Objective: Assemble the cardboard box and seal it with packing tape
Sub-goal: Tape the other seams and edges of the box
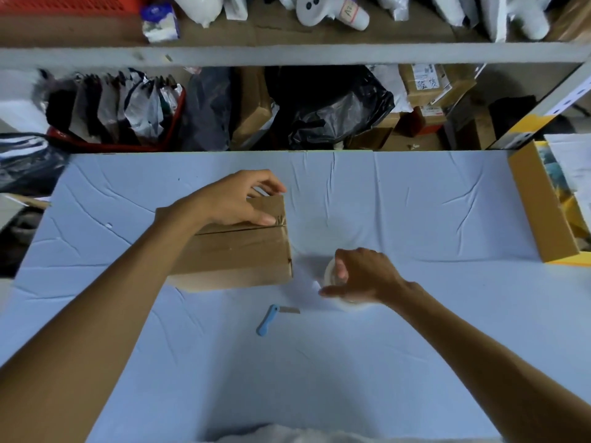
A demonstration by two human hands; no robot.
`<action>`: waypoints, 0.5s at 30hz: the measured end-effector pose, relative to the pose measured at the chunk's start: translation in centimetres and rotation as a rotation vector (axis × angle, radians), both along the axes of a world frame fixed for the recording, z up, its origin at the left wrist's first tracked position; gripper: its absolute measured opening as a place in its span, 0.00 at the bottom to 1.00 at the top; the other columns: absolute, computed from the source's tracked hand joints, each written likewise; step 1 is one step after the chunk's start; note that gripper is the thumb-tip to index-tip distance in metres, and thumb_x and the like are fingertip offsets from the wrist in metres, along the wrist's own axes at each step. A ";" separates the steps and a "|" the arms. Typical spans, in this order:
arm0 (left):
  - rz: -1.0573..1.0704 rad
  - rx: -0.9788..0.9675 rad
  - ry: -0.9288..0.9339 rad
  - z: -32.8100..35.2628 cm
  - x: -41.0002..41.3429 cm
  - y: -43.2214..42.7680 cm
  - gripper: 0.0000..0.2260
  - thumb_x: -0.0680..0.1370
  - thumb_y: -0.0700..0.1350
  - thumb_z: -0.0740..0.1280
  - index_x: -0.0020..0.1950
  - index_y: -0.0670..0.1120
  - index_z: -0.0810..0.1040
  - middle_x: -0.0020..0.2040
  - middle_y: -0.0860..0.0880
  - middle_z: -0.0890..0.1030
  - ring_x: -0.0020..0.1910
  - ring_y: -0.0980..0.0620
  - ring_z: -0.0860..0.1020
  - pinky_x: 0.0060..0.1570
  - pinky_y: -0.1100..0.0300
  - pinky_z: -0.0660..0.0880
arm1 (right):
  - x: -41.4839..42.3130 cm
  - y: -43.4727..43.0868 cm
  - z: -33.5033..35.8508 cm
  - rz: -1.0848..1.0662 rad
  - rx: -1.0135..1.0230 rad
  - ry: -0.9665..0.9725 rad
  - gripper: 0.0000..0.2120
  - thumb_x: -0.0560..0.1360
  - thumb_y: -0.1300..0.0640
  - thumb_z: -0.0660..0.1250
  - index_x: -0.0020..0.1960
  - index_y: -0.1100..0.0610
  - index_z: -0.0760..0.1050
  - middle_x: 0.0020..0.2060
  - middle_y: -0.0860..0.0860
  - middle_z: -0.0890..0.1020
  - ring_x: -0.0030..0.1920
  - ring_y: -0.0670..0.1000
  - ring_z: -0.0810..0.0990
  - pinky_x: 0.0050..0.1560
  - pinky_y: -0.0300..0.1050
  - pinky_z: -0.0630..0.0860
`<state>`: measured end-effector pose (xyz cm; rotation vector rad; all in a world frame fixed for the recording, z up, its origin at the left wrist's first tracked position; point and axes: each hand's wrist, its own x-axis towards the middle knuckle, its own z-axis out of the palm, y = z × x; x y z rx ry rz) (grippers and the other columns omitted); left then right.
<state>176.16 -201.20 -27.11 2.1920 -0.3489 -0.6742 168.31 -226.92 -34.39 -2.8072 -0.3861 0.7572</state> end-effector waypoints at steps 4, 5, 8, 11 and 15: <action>0.028 -0.047 0.029 0.2 -0.5 0.3 0.27 0.67 0.45 0.77 0.64 0.53 0.73 0.61 0.52 0.77 0.62 0.55 0.75 0.67 0.51 0.69 | -2.6 -1.5 -1.5 0.290 -0.231 0.192 0.35 0.66 0.41 0.74 0.67 0.56 0.68 0.64 0.50 0.73 0.67 0.54 0.70 0.61 0.44 0.67; 0.031 -0.053 0.029 0.2 -0.5 0.4 0.28 0.66 0.46 0.76 0.64 0.53 0.74 0.60 0.52 0.78 0.62 0.56 0.75 0.67 0.51 0.69 | -3.0 -1.5 -2.0 0.304 -0.232 0.167 0.32 0.69 0.45 0.73 0.68 0.56 0.68 0.65 0.50 0.73 0.67 0.54 0.69 0.61 0.43 0.67; 0.034 -0.047 0.016 0.2 -0.6 0.4 0.25 0.68 0.40 0.77 0.63 0.51 0.75 0.59 0.52 0.78 0.61 0.58 0.75 0.68 0.53 0.68 | -3.5 -1.2 -2.7 0.309 -0.236 -0.030 0.19 0.76 0.53 0.65 0.66 0.54 0.71 0.64 0.50 0.76 0.64 0.54 0.73 0.59 0.44 0.69; 0.043 -0.051 -0.019 0.7 -0.5 0.2 0.23 0.70 0.38 0.75 0.62 0.50 0.76 0.58 0.51 0.80 0.59 0.58 0.77 0.66 0.55 0.70 | -3.2 -0.7 -1.9 0.201 -0.152 -0.128 0.17 0.77 0.51 0.63 0.64 0.54 0.72 0.60 0.50 0.79 0.61 0.54 0.76 0.52 0.45 0.71; 0.111 -0.083 -0.148 1.5 -0.5 -1.1 0.17 0.71 0.40 0.73 0.59 0.50 0.77 0.58 0.53 0.80 0.60 0.59 0.76 0.68 0.53 0.68 | -1.4 0.5 2.6 -0.056 0.058 -0.297 0.13 0.75 0.48 0.66 0.55 0.55 0.73 0.49 0.49 0.79 0.50 0.55 0.78 0.41 0.44 0.66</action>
